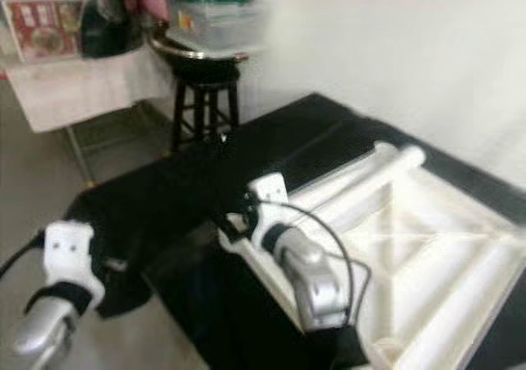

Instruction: Building children table

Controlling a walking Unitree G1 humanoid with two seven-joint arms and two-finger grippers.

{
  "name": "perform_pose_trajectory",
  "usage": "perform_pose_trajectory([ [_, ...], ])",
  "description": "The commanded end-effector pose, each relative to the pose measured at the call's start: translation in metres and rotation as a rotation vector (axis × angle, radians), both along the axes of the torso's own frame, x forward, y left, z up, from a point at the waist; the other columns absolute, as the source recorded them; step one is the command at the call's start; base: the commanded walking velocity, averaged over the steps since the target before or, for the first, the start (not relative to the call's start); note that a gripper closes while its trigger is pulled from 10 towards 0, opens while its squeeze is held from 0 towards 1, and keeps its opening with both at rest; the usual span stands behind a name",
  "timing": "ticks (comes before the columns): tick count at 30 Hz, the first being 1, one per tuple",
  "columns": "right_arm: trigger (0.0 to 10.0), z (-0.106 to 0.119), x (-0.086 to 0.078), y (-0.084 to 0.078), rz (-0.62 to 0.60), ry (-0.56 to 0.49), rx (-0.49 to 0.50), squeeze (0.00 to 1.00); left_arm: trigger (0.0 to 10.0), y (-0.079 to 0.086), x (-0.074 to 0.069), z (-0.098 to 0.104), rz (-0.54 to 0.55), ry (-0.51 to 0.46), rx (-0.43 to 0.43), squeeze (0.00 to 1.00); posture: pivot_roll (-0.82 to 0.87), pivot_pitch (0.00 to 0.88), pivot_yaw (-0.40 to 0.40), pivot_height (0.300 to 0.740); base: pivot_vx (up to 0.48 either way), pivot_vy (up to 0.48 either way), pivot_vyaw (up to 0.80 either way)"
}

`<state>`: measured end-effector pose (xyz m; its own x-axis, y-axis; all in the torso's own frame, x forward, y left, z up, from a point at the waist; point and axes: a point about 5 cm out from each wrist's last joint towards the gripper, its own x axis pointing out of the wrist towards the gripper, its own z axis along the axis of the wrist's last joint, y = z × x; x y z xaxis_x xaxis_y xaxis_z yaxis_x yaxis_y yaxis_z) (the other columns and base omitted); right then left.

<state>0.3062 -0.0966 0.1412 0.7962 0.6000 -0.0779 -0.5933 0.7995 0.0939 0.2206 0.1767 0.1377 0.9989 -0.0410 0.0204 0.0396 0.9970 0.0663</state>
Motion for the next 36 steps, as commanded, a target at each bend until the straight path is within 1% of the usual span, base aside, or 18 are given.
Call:
perform_pose_trajectory([
  [1, 10.0, 0.0, 0.001, -0.001, -0.003, 0.003, 0.008, 0.0, 10.0, 0.002, -0.001, -0.004, 0.01, 0.025, -0.001, 0.0, -0.08, 0.008, -0.092, 0.74, 0.0, 0.0, -0.8],
  [10, 10.0, 0.002, 0.0, 0.002, 0.016, -0.003, 0.027, 0.0, 10.0, 0.003, 0.0, -0.004, 0.011, 0.028, 0.008, 0.0, -0.07, 0.01, -0.086, 0.74, 0.0, 0.0, -0.8],
  [14, 10.0, 0.007, -0.003, 0.007, 0.082, -0.045, 0.047, 0.0, 10.0, 0.004, 0.0, -0.003, 0.018, 0.023, 0.014, 0.0, -0.07, 0.011, -0.086, 0.74, 0.0, 0.0, -0.8],
  [15, 10.0, 0.007, -0.003, 0.007, 0.082, -0.045, 0.047, 0.0, 10.0, 0.004, 0.0, -0.003, 0.018, 0.023, 0.014, 0.0, -0.07, 0.011, -0.086, 0.74, 0.0, 0.0, -0.8],
  [18, 10.0, 0.019, -0.004, 0.01, 0.119, -0.095, 0.088, 0.0, 10.0, 0.004, 0.0, -0.003, 0.023, 0.02, 0.012, 0.0, -0.07, 0.011, -0.086, 0.74, 0.0, 0.0, -0.8],
  [21, 10.0, 0.024, -0.004, 0.012, 0.125, -0.11, 0.109, 0.0, 10.0, 0.004, -0.001, -0.003, 0.024, 0.019, 0.011, 0.0, -0.06, 0.012, -0.083, 0.74, 0.0, 0.0, -0.8],
  [23, 10.0, 0.039, -0.005, 0.018, 0.156, -0.145, 0.132, 0.0, 10.0, 0.007, 0.0, -0.001, 0.035, 0.016, 0.006, 0.0, -0.06, 0.012, -0.083, 0.74, 0.0, 0.0, -0.8],
  [25, 10.0, 0.045, -0.005, 0.02, 0.177, -0.162, 0.139, 0.0, 10.0, 0.008, 0.001, -0.001, 0.043, 0.015, 0.003, 0.0, -0.06, 0.012, -0.083, 0.74, 0.0, 0.0, -0.8],
  [36, 10.0, 0.047, -0.007, 0.021, 0.206, -0.176, 0.13, 0.0, 10.0, 0.01, 0.002, -0.001, 0.048, 0.019, 0.004, 0.0, -0.07, 0.012, -0.081, 0.74, 0.0, 0.0, -0.8],
])
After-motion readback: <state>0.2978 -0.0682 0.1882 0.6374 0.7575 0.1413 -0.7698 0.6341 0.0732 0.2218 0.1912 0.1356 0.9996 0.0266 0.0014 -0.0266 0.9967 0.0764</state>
